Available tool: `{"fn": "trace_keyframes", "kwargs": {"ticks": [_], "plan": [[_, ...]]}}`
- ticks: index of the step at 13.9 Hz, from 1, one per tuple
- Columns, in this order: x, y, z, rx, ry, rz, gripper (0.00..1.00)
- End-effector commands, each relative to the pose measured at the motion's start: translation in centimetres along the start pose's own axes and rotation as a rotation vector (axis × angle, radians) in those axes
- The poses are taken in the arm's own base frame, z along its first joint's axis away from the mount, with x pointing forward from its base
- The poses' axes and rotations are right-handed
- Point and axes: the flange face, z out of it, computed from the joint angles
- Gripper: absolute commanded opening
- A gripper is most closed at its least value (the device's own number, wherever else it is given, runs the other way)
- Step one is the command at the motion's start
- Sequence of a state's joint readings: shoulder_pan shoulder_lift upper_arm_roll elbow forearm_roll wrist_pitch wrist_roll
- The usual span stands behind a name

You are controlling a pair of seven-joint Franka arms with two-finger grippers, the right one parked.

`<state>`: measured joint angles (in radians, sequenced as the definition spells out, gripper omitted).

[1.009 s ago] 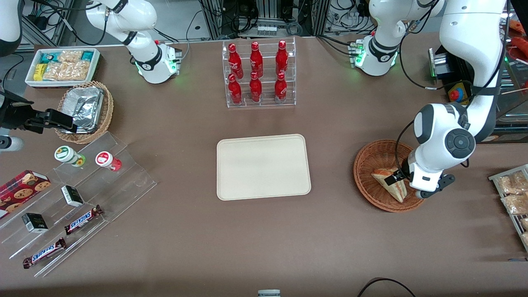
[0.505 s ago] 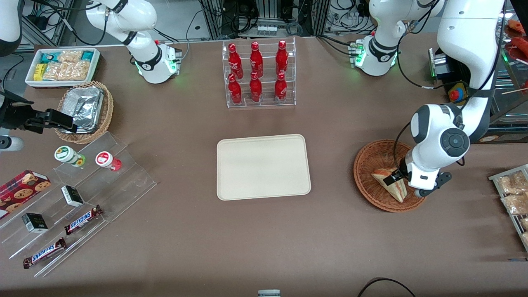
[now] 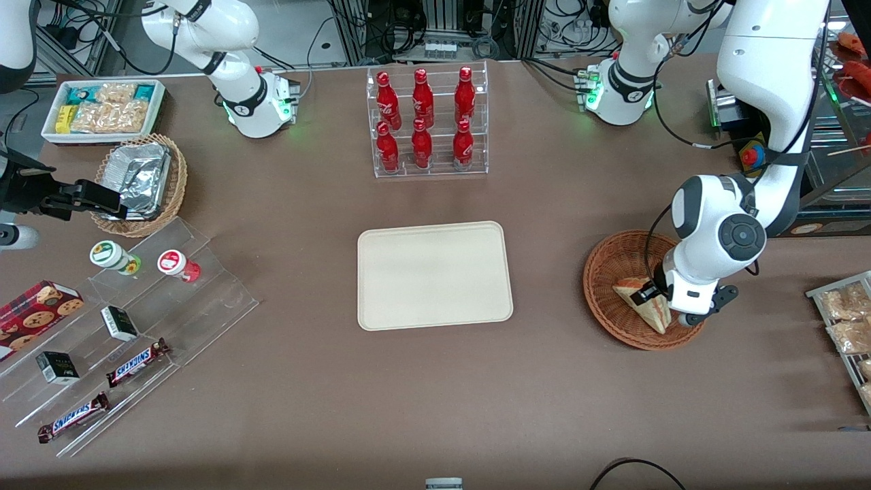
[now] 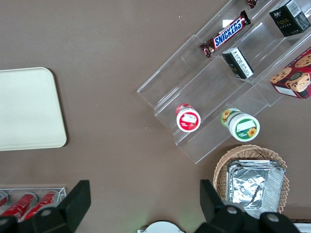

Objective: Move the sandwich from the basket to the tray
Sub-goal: 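Lift the sandwich and carry it with the left gripper over the tray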

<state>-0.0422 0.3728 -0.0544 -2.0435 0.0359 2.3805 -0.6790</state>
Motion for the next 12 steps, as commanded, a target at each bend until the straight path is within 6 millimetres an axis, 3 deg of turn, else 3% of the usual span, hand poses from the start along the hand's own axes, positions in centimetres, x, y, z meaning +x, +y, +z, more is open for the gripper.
{"fn": "trace_keyframes", "kwargs": {"ticks": [1,3,7,9,10,12], "plan": [[0.6,0.8,-1.7,-0.014,0.031,-0.016,0.0],[0.6,1.3,-3.6,0.008,0.01,0.002,0.0],[-1.2,3.0,-11.9,0.031,0.002,0.102,0.0],[-4.2,5.9,-15.3,0.032,-0.008,0.168,0.0],[-6.1,8.4,-16.7,0.024,-0.013,0.211,0.0],[-10.5,12.6,-18.3,0.003,-0.02,0.283,0.0]]}}
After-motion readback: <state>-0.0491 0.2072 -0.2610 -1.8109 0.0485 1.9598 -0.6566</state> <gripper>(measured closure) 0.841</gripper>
